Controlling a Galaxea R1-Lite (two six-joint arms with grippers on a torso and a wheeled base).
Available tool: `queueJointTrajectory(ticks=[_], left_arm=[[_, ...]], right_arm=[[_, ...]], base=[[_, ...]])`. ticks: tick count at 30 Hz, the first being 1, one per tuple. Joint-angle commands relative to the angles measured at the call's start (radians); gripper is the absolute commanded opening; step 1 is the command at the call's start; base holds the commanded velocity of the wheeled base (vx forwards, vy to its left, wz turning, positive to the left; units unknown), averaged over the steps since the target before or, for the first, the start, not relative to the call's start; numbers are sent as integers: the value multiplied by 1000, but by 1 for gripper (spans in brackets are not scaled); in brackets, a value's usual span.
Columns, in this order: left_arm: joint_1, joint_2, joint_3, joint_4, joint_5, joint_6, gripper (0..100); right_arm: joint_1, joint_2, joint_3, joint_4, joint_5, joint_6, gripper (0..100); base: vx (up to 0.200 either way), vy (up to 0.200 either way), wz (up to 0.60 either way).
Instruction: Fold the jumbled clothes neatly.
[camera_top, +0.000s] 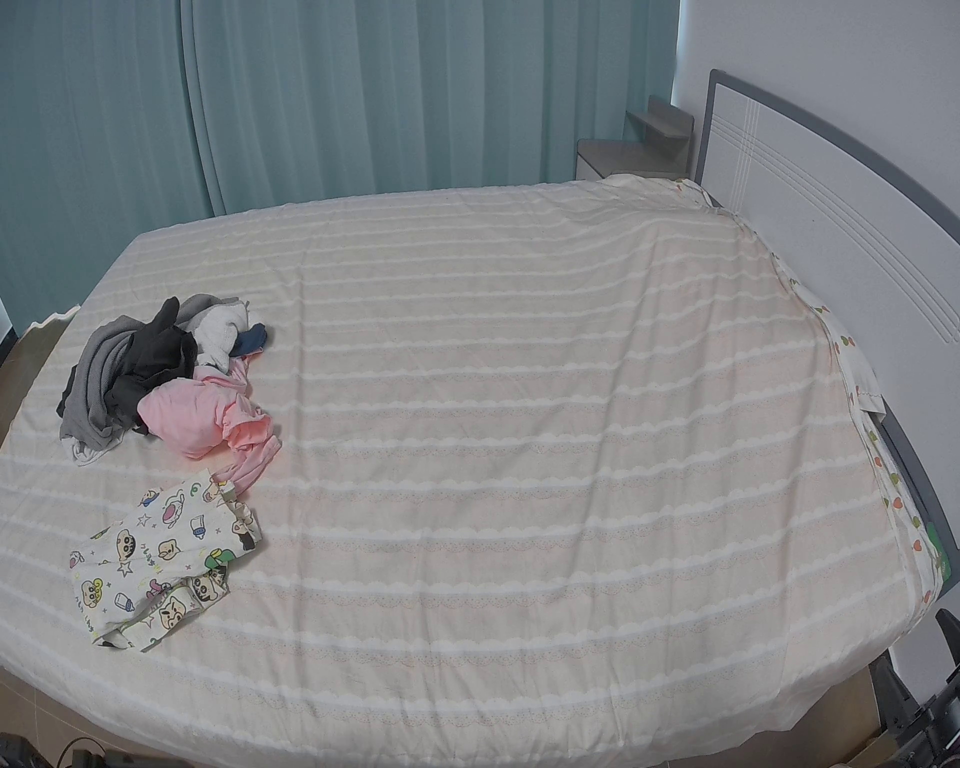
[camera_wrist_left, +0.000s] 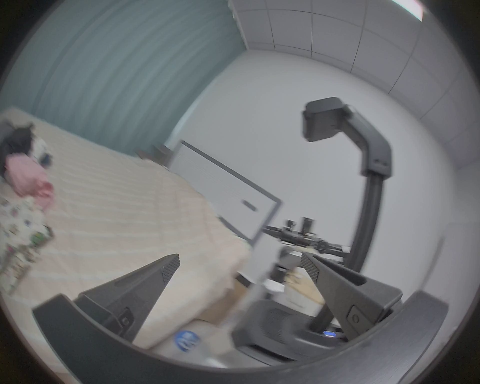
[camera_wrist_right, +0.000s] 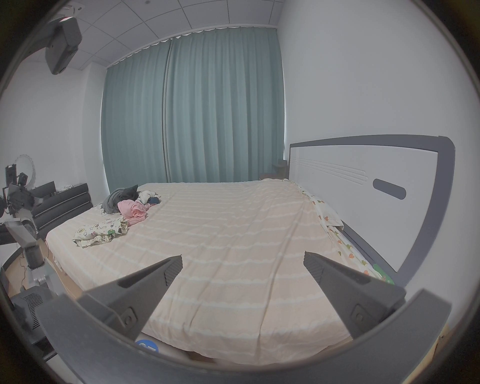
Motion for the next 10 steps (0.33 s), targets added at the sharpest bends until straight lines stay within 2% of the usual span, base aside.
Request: queueJointTrajectory(ticks=[1,3,5,6,7,10], left_arm=[[0,3,16,156,588,315,100],[0,3,17,156,901,358,100],[0,4,17,157,1149,380,100],[0,4,17,157,1214,378,100],[0,4,17,157,1246,383,100],[0,4,17,159,1254,387,100]], right_arm=[[0,-2,18,3,0,-2,100],[0,-2,18,1,0,26,100],[0,-2,18,3,3,48,100],[0,-2,18,3,3,51,100],[0,-2,18,3,3,51,100],[0,-2,18,3,3,51,100]], base=[[0,0,0],[0,0,0],[0,0,0],[0,0,0],[0,0,0],[0,0,0]])
